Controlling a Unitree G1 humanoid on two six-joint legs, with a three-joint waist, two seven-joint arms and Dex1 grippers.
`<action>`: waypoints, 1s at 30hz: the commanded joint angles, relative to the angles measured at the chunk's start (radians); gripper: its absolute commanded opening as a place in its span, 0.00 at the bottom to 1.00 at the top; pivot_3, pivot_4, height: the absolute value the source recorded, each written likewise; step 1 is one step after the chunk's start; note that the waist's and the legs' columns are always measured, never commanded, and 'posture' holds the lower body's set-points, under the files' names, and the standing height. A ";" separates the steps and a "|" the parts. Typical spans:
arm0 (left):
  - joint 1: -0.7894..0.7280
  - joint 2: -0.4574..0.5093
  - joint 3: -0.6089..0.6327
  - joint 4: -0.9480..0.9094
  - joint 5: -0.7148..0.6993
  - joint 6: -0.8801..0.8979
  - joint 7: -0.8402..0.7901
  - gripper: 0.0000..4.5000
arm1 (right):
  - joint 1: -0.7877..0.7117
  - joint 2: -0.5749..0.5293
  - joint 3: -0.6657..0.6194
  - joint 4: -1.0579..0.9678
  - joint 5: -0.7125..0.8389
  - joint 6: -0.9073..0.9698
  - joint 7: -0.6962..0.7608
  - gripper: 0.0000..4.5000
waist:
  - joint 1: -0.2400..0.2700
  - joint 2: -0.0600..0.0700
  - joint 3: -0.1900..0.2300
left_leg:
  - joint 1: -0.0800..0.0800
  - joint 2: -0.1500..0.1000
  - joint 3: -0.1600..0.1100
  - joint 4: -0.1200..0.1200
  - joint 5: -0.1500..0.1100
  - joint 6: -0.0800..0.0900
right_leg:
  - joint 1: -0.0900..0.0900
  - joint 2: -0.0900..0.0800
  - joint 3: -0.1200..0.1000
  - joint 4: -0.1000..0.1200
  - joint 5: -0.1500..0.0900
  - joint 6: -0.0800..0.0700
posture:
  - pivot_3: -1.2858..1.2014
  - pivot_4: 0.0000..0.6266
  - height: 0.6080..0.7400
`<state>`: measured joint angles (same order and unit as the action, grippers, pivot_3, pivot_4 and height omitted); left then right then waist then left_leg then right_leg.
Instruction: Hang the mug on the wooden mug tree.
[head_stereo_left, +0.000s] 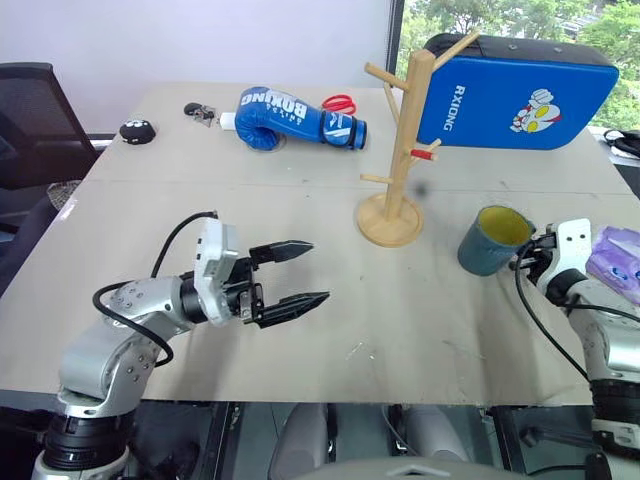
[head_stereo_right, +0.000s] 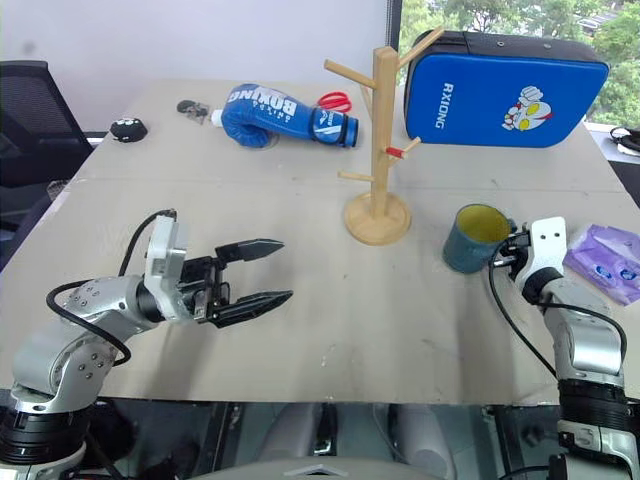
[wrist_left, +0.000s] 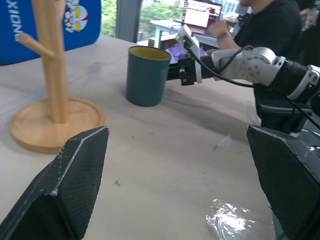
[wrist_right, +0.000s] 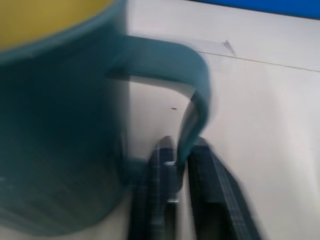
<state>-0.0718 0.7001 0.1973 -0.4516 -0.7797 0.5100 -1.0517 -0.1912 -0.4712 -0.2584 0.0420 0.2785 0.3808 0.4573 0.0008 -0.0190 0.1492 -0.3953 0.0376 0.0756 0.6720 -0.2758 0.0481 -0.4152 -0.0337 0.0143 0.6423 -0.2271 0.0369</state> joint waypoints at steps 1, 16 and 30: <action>0.017 -0.003 0.043 -0.032 -0.027 -0.028 0.001 1.00 | 0.007 -0.037 -0.024 -0.092 0.022 -0.014 0.029 0.01 | -0.001 0.000 0.000 | 0.000 0.000 0.000 0.000 0.000 0.000 | 0.000 0.000 0.000 0.000 0.000 0.000 | 0.52 0.24 1.00; 0.095 -0.060 0.209 0.207 -0.077 -0.175 -0.151 1.00 | -0.307 -0.297 0.262 -0.745 0.057 0.578 0.013 0.01 | -0.011 0.002 0.002 | 0.000 0.000 0.000 0.000 0.000 0.000 | -0.001 -0.001 -0.001 0.000 -0.001 -0.001 | 0.52 0.24 1.00; 0.185 -0.075 0.239 0.141 -0.091 -0.182 -0.116 1.00 | -0.650 -0.183 0.486 -0.400 -0.042 0.643 -0.002 0.22 | -0.016 0.001 0.002 | -0.005 0.000 0.002 -0.001 0.000 0.000 | -0.006 -0.003 -0.001 0.000 0.000 -0.001 | 0.52 0.24 1.00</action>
<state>0.1043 0.6261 0.4025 -0.2644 -0.8498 0.3429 -1.1767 -0.8227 -0.6485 0.2158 -0.3748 0.2645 1.0584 0.4441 -0.0149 -0.0183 0.1511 -0.4003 0.0379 0.0780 0.6708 -0.2760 0.0482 -0.4215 -0.0370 0.0130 0.6418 -0.2274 0.0359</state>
